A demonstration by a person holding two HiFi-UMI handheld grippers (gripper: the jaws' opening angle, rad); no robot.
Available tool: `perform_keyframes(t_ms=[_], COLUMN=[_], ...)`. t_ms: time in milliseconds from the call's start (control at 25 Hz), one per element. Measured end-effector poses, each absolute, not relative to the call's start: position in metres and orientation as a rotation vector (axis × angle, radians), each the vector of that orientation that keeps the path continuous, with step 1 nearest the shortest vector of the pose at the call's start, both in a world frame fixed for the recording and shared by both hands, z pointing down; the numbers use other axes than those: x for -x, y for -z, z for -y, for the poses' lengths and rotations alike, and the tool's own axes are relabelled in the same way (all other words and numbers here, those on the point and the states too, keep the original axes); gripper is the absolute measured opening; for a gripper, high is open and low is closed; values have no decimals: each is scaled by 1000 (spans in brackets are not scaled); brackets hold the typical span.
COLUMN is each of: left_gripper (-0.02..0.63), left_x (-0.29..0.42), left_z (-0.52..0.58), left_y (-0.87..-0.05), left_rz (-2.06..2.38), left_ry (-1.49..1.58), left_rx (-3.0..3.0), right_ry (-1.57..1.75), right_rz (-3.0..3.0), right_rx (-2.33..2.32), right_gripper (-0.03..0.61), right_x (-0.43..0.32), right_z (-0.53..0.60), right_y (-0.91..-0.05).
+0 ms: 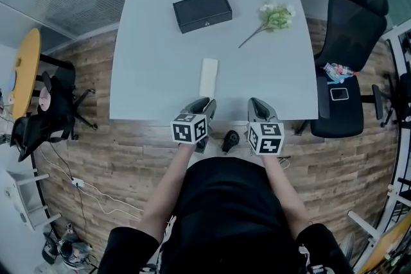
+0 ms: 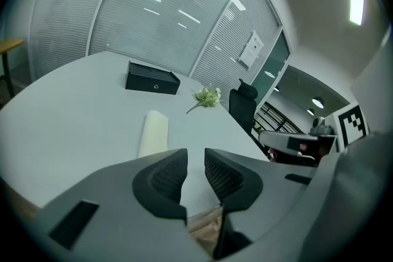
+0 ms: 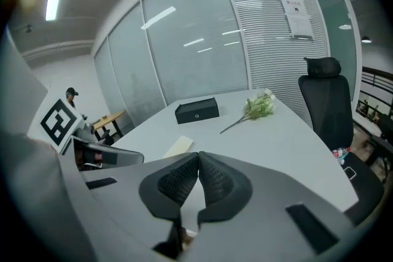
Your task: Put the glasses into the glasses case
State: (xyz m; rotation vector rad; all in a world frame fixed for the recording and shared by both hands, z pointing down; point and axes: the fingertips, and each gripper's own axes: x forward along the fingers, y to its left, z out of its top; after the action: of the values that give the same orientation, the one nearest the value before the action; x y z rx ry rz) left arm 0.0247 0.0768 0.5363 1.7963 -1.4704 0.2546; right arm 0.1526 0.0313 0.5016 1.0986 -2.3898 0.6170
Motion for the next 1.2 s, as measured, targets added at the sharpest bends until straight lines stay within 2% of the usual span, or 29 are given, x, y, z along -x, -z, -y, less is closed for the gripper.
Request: perform_keyframes(t_ms=[320,520,720,1200], left_gripper=[56,40,37,37], left_x=[-18,-9,-7,-18], left_z=[-97,-102,-107,-107], left_y=[-488,-458,-430,-416], left_rz=[1543,1556,1557,1614], left_ry=[-246,-128,-30,-76], left_rx=[-1883,-1917,-1948,-2037], right_ry=[-487,-471,-475,-438], right_rz=[2518,2658,2771,2805], right_rx=[-1168,-1091,-941,-922], right_gripper=[17,17,17,15], right_x=[-151,-142,-129,-134], right_z=[-24,-42,-70,-88], right_y=[-446,-410,-389,-380])
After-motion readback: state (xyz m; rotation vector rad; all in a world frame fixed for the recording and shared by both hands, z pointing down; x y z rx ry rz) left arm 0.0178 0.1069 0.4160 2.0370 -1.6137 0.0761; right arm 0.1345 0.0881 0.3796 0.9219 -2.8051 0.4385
